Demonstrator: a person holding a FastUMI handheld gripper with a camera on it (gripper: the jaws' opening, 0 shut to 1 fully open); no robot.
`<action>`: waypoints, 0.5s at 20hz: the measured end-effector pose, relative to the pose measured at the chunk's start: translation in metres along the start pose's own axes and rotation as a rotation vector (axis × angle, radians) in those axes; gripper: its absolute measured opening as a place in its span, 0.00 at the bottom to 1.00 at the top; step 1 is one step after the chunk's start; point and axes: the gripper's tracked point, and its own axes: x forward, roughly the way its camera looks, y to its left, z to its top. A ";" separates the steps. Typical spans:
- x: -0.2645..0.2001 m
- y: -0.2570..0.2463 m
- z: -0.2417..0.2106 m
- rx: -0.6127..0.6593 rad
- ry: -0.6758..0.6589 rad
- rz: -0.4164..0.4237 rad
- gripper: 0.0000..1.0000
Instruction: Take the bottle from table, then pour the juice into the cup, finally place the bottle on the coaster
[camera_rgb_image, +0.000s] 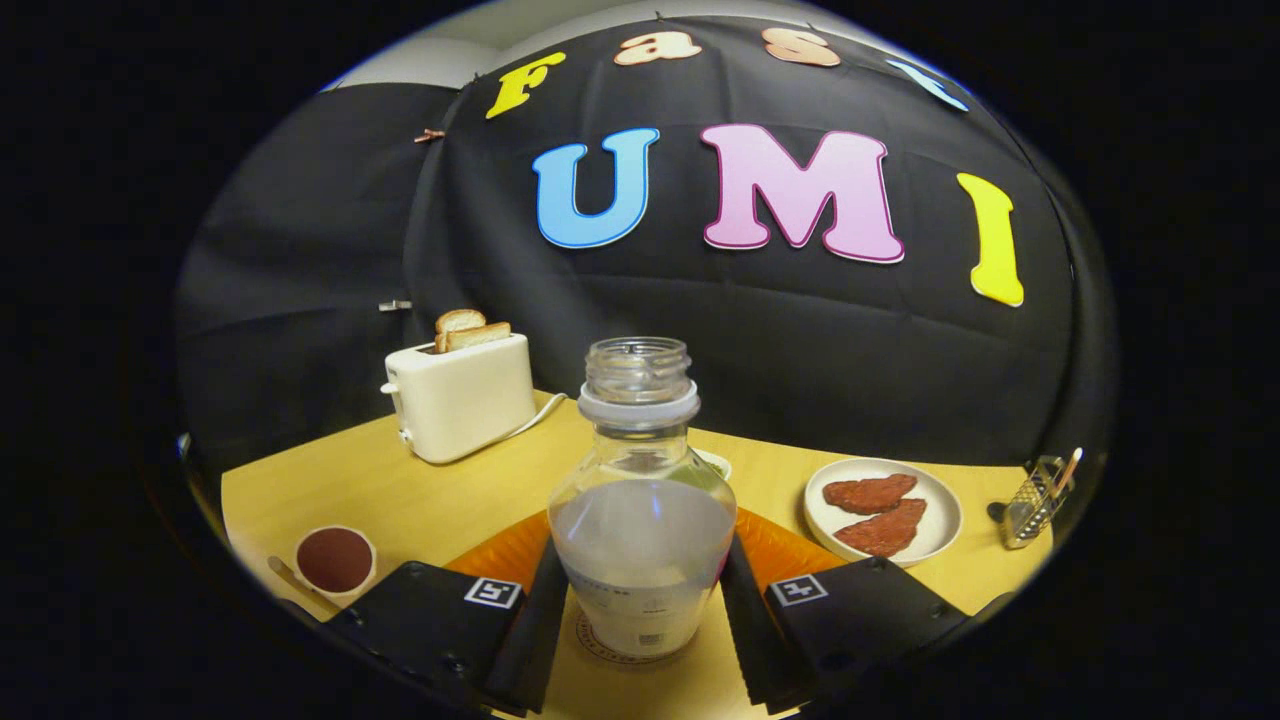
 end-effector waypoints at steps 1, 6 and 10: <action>0.004 0.001 -0.002 -0.018 -0.012 0.000 0.75; 0.011 0.009 -0.022 -0.017 -0.001 0.012 0.75; 0.010 0.000 -0.020 -0.052 -0.017 -0.011 0.75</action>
